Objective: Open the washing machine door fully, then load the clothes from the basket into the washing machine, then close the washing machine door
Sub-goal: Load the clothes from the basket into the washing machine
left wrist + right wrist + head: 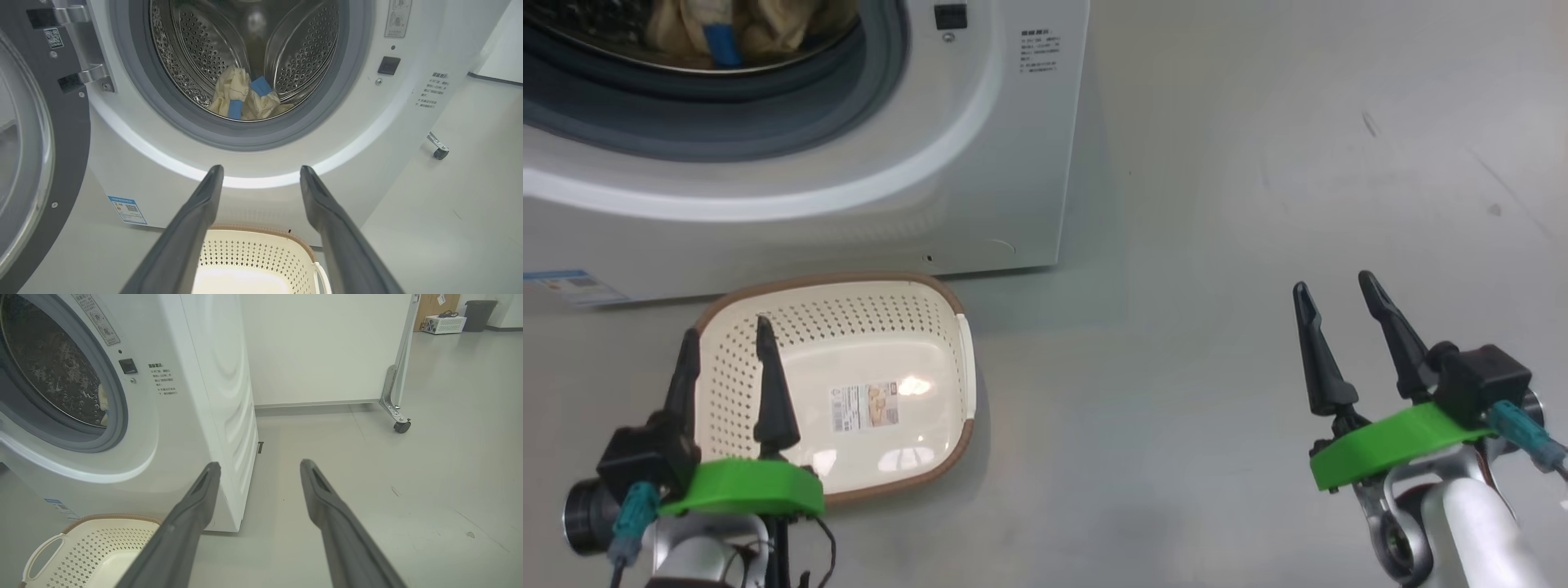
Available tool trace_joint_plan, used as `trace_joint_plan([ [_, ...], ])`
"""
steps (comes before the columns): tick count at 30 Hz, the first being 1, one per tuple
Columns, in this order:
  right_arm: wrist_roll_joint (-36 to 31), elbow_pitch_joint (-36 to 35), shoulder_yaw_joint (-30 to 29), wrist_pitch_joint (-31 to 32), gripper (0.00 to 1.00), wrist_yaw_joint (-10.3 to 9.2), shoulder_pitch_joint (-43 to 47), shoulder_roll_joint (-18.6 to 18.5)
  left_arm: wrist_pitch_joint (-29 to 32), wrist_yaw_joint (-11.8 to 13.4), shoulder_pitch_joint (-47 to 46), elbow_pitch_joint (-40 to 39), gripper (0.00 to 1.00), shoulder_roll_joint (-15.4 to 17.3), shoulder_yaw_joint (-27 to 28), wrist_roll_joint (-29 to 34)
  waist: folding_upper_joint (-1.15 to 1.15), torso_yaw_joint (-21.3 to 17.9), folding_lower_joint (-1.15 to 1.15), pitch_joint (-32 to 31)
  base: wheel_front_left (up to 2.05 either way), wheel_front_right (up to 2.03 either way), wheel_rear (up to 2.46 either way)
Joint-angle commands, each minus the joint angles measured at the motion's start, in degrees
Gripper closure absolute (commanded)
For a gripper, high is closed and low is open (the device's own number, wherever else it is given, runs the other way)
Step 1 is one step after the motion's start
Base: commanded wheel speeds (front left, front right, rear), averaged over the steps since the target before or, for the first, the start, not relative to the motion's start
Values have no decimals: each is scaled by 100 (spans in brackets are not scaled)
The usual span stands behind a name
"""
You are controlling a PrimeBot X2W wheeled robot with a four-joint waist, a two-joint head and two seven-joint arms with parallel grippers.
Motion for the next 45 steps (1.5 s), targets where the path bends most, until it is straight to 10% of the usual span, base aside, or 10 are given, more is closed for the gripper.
trace_joint_plan([
  [1,-62,-264,112,61,0,21,80,-39,-37,498,55,-144,0,43,172,105,-1,83,1,-283,0,0,0],
  [45,-175,-1189,192,881,0,21,1128,-39,39,486,968,-302,0,-119,-194,386,-1,255,1,-1327,0,0,0],
])
